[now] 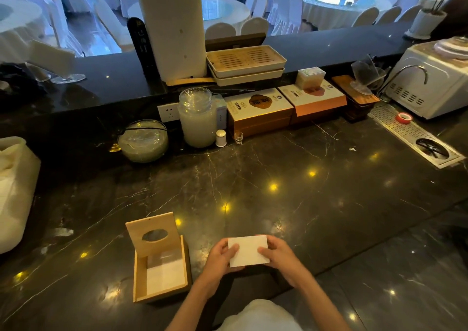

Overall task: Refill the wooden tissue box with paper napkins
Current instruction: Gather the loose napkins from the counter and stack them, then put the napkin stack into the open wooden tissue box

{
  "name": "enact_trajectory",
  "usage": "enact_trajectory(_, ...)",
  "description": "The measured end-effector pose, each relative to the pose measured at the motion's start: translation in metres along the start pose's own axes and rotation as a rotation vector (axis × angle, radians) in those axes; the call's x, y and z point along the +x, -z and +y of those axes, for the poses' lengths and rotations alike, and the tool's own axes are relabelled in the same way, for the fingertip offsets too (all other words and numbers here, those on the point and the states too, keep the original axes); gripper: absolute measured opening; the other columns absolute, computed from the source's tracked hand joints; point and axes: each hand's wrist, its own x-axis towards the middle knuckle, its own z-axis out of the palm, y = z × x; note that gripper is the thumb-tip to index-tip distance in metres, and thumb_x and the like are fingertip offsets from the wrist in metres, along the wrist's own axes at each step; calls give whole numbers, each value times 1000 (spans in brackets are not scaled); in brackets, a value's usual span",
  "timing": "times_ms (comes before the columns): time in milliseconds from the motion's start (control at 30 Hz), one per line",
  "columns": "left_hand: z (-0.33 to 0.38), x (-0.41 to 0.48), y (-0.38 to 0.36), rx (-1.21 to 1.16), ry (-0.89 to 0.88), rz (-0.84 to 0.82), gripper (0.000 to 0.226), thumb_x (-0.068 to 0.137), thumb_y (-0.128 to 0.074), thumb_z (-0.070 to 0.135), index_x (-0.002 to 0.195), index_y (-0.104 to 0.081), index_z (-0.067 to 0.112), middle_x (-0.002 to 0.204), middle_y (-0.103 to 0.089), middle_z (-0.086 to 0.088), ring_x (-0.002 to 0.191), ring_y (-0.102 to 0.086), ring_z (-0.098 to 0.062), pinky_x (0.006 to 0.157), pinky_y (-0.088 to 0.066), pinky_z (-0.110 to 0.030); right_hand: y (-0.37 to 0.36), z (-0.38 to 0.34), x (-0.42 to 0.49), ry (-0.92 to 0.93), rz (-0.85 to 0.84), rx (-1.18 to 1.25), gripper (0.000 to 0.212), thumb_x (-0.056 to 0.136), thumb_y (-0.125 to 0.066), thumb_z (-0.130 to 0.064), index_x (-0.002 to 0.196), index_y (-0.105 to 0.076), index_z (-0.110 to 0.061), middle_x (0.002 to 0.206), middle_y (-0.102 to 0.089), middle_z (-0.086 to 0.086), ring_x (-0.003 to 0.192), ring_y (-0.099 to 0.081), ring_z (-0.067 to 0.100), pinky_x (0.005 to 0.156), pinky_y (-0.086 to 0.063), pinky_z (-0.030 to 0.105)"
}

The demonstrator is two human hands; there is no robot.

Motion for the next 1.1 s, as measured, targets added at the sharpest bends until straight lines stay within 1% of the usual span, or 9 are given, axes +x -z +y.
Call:
enact_trajectory(167, 11, -22, 14, 23, -74, 40, 20, 100, -50, 27, 119, -55, 24, 123, -61, -5, 112, -63, -21, 81, -62, -40, -21, -31, -27, -62, -114, 99, 26, 99, -53, -18, 124, -58, -22, 120, -67, 6, 113, -63, 21, 94, -55, 44)
enact_trajectory(300, 26, -46, 32, 34, -122, 62, 16, 100, -51, 24, 115, -54, 31, 121, -60, -3, 109, -63, -20, 77, -63, -37, -42, -45, -41, 1, -118, 43, 29, 97, -57, -15, 125, -56, -24, 120, -66, 4, 108, -65, 18, 89, -58, 38)
enact_trajectory(467, 31, -80, 91, 236, -303, 110, 14, 101, -48, 27, 108, -57, 35, 109, -63, 3, 99, -64, -10, 81, -60, -36, -79, -70, -47, 129, -172, -290, 39, 89, -67, -10, 124, -59, -24, 109, -69, 3, 95, -69, 10, 76, -56, 21)
enact_trajectory(667, 32, -109, 146, 336, -334, 8, 15, 100, -48, 32, 109, -60, 34, 105, -63, 5, 97, -63, -13, 82, -55, -37, -149, -93, -50, 291, -370, -750, 26, 92, -63, -27, 114, -65, -39, 109, -67, -16, 103, -61, 0, 86, -54, 26)
enact_trajectory(733, 31, -116, 157, 257, -330, 69, 15, 100, -49, 32, 111, -59, 32, 109, -62, 5, 98, -63, -9, 84, -56, -34, -167, -103, -46, 322, -371, -856, 21, 93, -61, -27, 108, -64, -41, 104, -66, -17, 99, -60, -1, 83, -53, 23)
enact_trajectory(800, 26, -119, 169, 131, -301, 250, 16, 100, -49, 30, 113, -59, 28, 113, -63, 3, 95, -64, -3, 80, -59, -27, -178, -114, -42, 355, -313, -904, 20, 93, -61, -27, 101, -61, -45, 99, -65, -16, 94, -60, -2, 80, -52, 22)
enact_trajectory(900, 8, -118, 192, 96, -184, 459, 32, 101, -47, 23, 133, -49, 27, 129, -54, 0, 107, -61, -9, 87, -58, -33, -188, -126, -34, 376, -189, -920, 17, 93, -60, -26, 98, -60, -42, 94, -64, -16, 88, -61, -1, 73, -50, 21)
enact_trajectory(1000, -9, -119, 201, 137, -53, 317, 42, 102, -45, 18, 140, -36, 33, 134, -45, 8, 123, -50, -13, 100, -48, -30, -208, -129, -28, 393, -195, -1037, 21, 95, -57, -22, 104, -58, -41, 100, -63, -17, 92, -60, 0, 76, -51, 21)
enact_trajectory(1100, -17, -119, 195, 121, -53, 254, 31, 102, -42, 11, 123, -45, 33, 128, -57, 4, 111, -55, -4, 82, -47, -14, -232, -123, -19, 366, -249, -1202, 28, 96, -53, -15, 116, -58, -33, 111, -64, -9, 101, -61, 9, 81, -49, 24)
